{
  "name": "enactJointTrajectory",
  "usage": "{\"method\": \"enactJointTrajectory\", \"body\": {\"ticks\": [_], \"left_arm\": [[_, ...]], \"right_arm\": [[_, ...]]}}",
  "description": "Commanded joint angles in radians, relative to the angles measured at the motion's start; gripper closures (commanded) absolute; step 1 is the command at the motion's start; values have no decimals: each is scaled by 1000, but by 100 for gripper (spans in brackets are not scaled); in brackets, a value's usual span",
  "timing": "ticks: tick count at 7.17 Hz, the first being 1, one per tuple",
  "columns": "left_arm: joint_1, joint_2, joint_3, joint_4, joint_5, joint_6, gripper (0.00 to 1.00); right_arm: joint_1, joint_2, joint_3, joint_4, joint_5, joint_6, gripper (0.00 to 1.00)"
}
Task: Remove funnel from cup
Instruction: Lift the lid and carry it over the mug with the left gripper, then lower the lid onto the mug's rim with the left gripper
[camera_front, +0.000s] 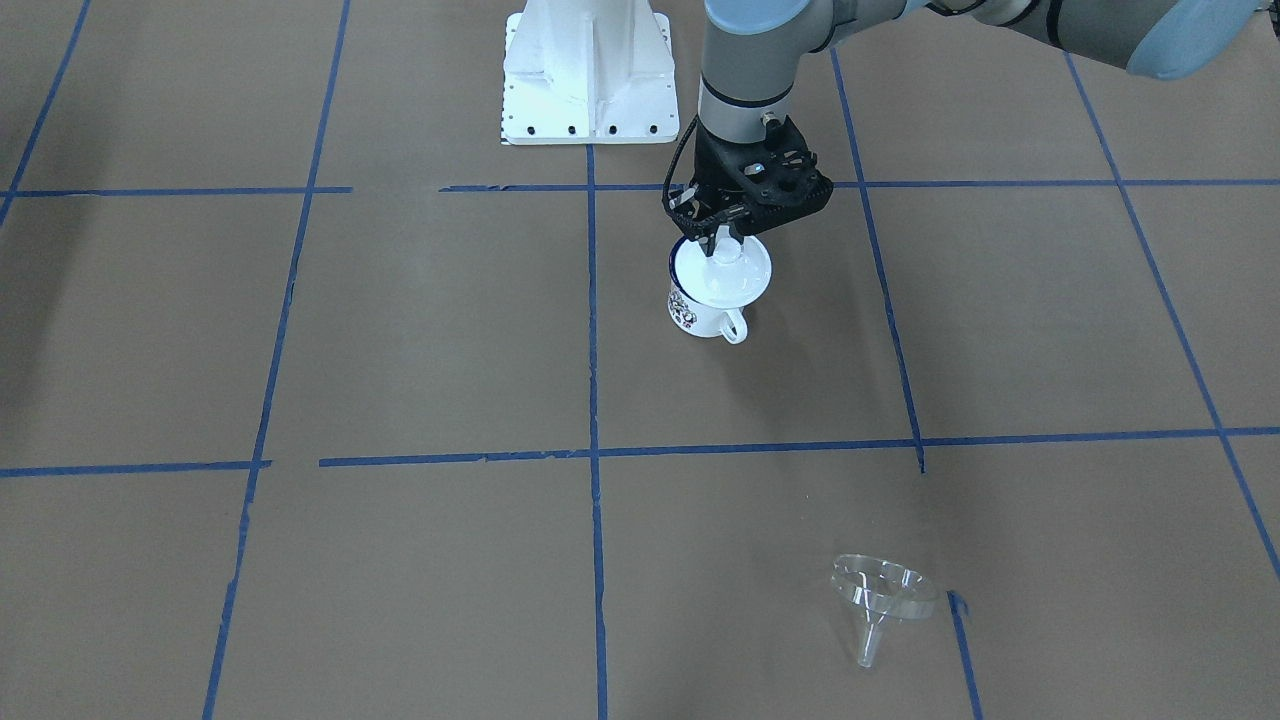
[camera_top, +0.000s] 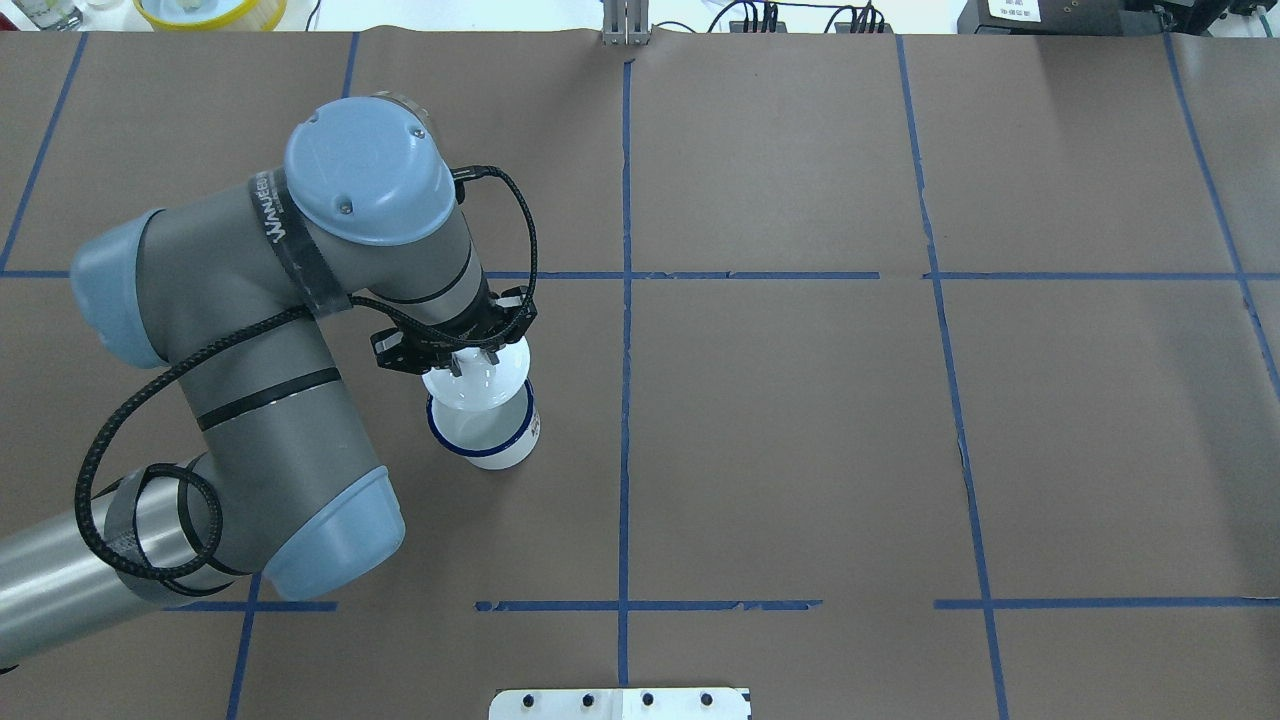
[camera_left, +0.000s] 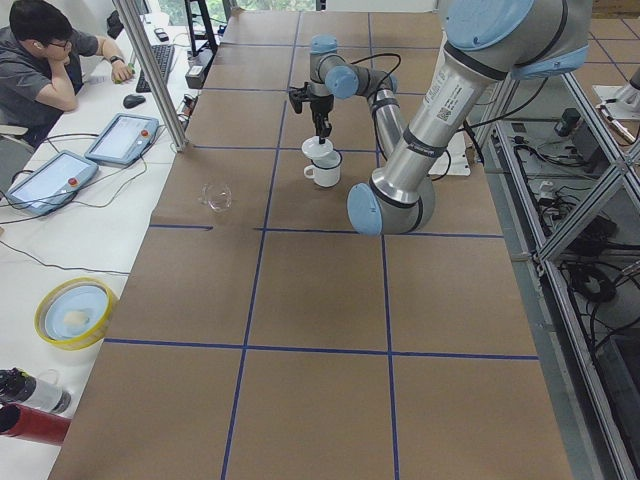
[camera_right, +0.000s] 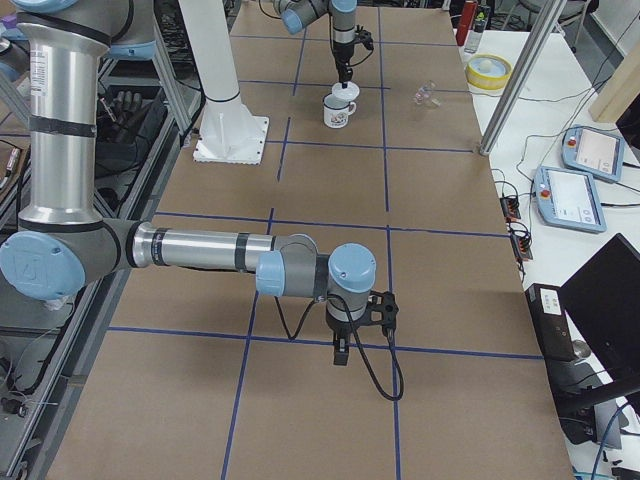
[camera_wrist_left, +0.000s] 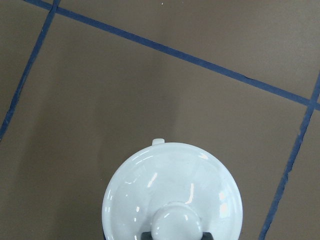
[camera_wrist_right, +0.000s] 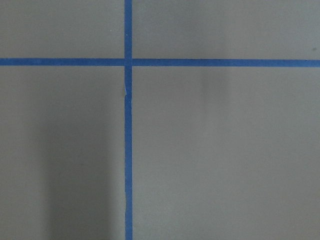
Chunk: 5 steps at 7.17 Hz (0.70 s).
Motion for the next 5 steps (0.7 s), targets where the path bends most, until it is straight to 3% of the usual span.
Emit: {"method": "enactJointTrajectory", "body": {"ticks": [1,5], "left_arm": [[16,12,-11,-7,0,-4,100],[45,44,-8,-33,0,-6,100]], "right_arm": [[0,0,0,0,0,0,0],[0,0,0,0,0,0,0]]}}
